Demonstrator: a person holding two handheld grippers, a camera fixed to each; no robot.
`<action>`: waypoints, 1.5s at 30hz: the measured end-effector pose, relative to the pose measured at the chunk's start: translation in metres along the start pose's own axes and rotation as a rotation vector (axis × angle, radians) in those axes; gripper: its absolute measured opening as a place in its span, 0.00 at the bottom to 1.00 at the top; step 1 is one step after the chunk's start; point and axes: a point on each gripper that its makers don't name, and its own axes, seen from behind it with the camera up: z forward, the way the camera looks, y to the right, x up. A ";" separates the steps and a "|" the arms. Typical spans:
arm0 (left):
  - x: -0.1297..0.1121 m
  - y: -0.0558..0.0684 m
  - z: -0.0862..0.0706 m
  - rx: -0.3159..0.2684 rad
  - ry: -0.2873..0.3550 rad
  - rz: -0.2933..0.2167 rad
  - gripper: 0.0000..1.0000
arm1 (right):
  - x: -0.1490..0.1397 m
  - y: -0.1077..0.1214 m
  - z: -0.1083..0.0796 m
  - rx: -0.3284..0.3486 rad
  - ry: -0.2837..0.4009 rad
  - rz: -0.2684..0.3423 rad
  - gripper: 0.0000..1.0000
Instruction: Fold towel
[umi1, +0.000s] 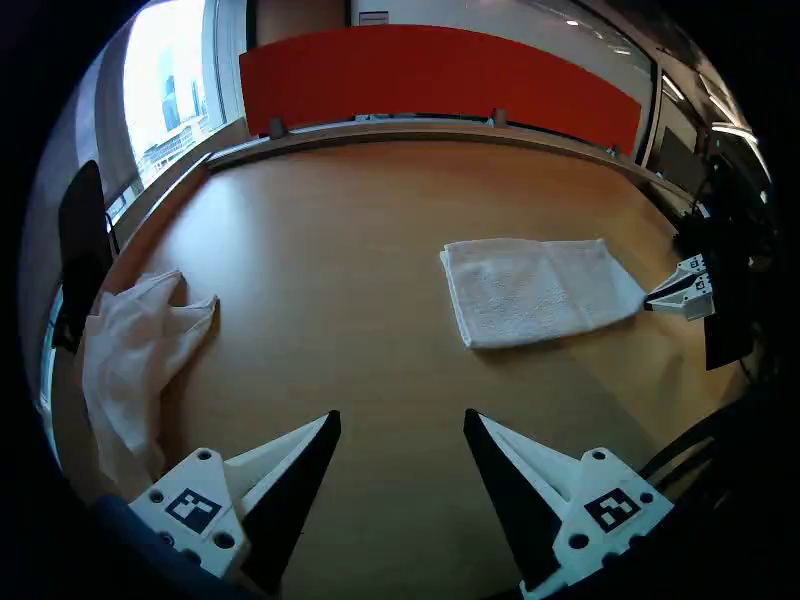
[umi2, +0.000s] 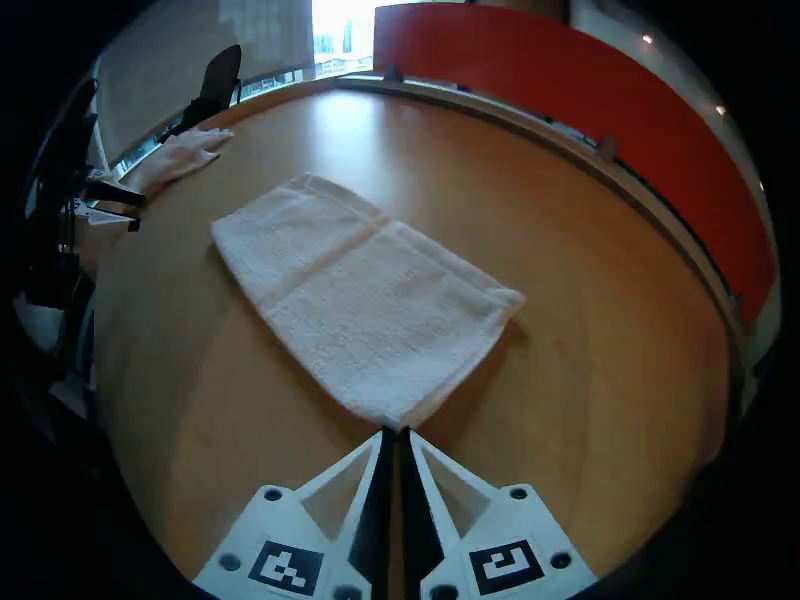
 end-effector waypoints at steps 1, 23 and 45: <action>0.000 0.000 0.000 0.000 0.001 0.000 0.91 | 0.002 0.000 -0.001 -0.002 0.007 0.002 0.04; -0.007 -0.008 -0.006 0.031 0.073 -0.024 0.91 | 0.050 0.008 -0.021 -0.040 0.099 -0.037 0.04; -0.035 -0.008 -0.024 0.031 0.055 -0.057 0.91 | 0.117 0.016 -0.049 -0.093 0.195 -0.157 0.04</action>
